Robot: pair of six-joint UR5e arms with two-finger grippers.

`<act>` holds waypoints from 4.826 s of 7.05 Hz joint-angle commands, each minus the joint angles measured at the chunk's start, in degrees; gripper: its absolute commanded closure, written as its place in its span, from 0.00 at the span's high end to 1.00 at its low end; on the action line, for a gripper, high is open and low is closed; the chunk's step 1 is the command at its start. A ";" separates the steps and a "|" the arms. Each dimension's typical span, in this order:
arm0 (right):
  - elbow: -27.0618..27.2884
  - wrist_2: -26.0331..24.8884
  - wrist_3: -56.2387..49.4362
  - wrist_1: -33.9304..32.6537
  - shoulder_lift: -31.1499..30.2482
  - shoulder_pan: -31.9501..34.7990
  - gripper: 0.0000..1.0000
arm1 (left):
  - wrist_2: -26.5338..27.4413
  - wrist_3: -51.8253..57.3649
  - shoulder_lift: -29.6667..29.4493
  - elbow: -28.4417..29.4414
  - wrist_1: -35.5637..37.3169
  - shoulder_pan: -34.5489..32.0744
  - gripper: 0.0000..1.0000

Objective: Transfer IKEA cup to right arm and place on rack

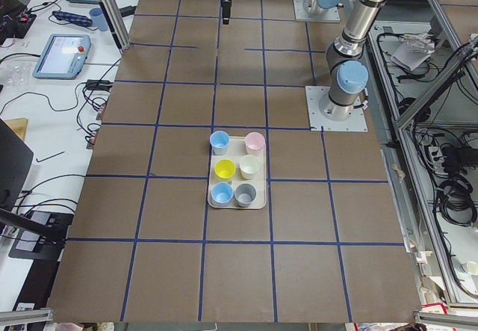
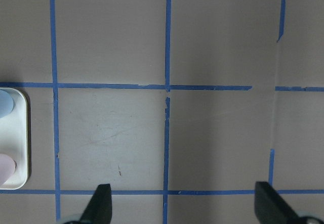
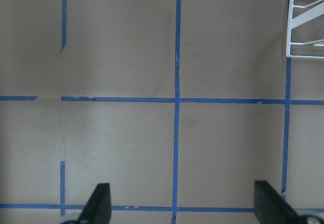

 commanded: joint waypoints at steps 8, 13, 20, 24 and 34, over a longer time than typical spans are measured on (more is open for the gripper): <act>0.00 0.55 -0.09 0.00 -0.09 0.07 1.00 | 3.78 15.77 1.80 -2.14 -2.11 16.12 1.00; 0.00 0.55 -0.09 0.00 0.00 0.07 1.00 | 2.99 43.18 -3.01 -10.81 8.27 45.05 1.00; -0.09 0.55 -0.09 0.00 0.00 -0.02 1.00 | 2.90 60.02 -15.32 -20.16 30.48 55.28 0.97; -0.09 0.46 -0.09 0.00 0.00 -0.19 1.00 | 3.16 60.12 -16.83 -20.42 31.11 55.02 0.85; -0.09 0.55 -0.09 0.00 0.00 -0.19 1.00 | 3.52 59.94 -16.91 -23.06 32.34 54.49 0.60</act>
